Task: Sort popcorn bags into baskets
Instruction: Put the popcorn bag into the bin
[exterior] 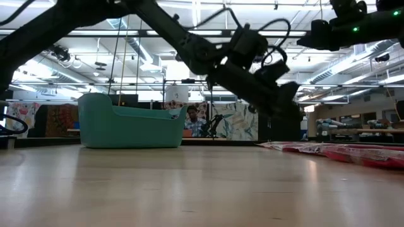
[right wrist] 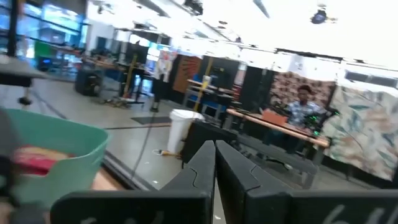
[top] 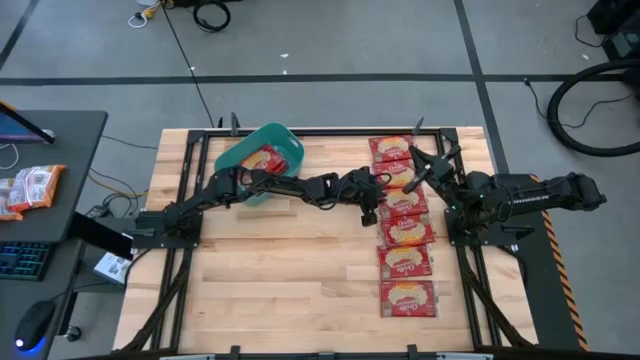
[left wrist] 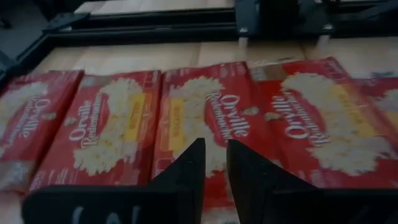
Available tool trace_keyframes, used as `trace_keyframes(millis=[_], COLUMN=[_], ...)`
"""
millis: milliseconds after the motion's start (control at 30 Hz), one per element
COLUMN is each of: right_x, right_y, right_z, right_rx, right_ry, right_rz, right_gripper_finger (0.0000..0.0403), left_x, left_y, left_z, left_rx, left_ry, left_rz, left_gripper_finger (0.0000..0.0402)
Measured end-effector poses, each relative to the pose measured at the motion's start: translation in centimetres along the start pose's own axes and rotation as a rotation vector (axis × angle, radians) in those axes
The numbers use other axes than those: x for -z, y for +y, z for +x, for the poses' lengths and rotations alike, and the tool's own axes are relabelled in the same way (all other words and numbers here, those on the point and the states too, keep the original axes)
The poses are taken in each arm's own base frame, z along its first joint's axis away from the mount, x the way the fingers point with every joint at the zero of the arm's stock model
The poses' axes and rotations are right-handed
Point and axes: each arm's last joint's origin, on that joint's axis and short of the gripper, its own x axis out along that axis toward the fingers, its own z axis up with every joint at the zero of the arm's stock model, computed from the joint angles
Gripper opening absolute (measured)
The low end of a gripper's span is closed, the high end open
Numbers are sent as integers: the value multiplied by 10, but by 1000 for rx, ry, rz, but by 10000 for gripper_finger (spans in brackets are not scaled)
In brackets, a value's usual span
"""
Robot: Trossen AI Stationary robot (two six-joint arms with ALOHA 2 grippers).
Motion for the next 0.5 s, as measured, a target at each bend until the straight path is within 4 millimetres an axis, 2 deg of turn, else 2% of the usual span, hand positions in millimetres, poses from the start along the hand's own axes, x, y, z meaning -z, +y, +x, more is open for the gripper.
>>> trace_keyframes(millis=[267, 500], right_x=[-7, -8], right_y=[4, 4], right_z=[-12, -13], right_rx=[-127, -141], right_ry=[-58, -67], right_rz=[-11, -5], right_gripper_finger=[7, 10], left_x=[18, 12], left_y=[-2, -10], left_z=[13, 40], left_rx=[4, 29], left_ry=[21, 91], left_rz=[-55, -14], left_gripper_finger=[46, 38])
